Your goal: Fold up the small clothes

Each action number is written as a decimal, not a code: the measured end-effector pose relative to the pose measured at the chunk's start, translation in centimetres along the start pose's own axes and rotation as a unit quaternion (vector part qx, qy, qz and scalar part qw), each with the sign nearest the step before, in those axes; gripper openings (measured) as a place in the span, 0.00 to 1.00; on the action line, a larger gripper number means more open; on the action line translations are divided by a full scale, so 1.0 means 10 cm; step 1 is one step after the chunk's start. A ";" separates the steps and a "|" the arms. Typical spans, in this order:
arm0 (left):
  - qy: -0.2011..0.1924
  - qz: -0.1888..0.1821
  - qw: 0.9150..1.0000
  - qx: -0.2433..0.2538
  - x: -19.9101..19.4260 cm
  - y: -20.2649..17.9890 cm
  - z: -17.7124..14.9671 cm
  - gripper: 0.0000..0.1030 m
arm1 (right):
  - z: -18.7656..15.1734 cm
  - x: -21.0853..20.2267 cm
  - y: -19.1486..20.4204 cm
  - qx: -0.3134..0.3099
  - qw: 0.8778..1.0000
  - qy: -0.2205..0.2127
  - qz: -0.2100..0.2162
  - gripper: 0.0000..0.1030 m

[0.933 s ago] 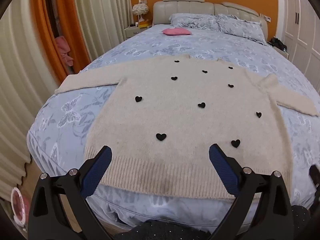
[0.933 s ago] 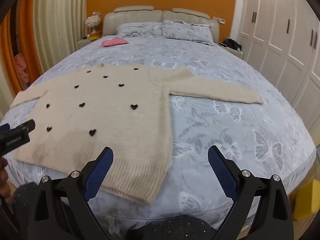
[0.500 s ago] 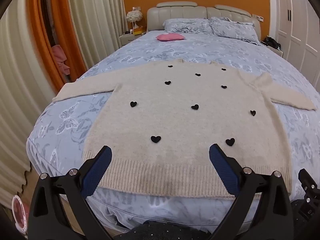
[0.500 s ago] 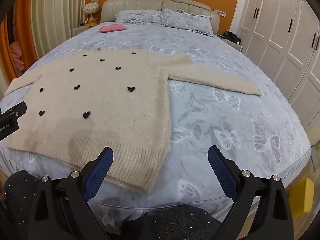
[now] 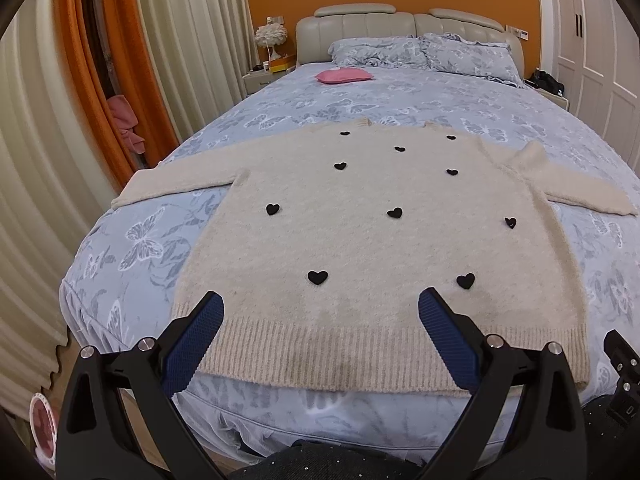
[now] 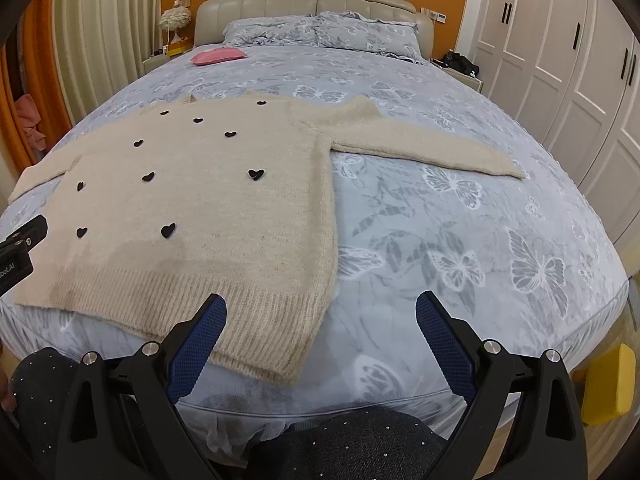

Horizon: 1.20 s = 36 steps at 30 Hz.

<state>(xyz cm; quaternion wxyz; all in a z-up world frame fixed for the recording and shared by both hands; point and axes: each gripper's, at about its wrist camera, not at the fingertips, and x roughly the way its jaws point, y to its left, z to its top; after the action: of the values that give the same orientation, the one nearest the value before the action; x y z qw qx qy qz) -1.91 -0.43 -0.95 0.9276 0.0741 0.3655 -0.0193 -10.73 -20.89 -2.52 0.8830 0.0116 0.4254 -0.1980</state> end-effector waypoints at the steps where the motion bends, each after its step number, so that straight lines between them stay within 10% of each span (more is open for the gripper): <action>1: 0.001 0.000 1.000 -0.001 0.01 0.01 0.00 0.93 | 0.00 0.00 0.00 0.000 1.000 0.000 0.000 0.91; 36: 0.003 0.001 1.000 0.000 0.02 0.03 -0.02 0.93 | -0.02 0.01 -0.02 0.002 1.000 0.000 0.002 0.91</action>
<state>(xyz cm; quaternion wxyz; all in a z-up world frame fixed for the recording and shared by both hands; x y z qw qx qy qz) -1.86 -0.12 -1.15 0.9266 0.0741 0.3683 -0.0180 -10.83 -21.08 -2.70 0.8835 0.0146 0.4246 -0.1972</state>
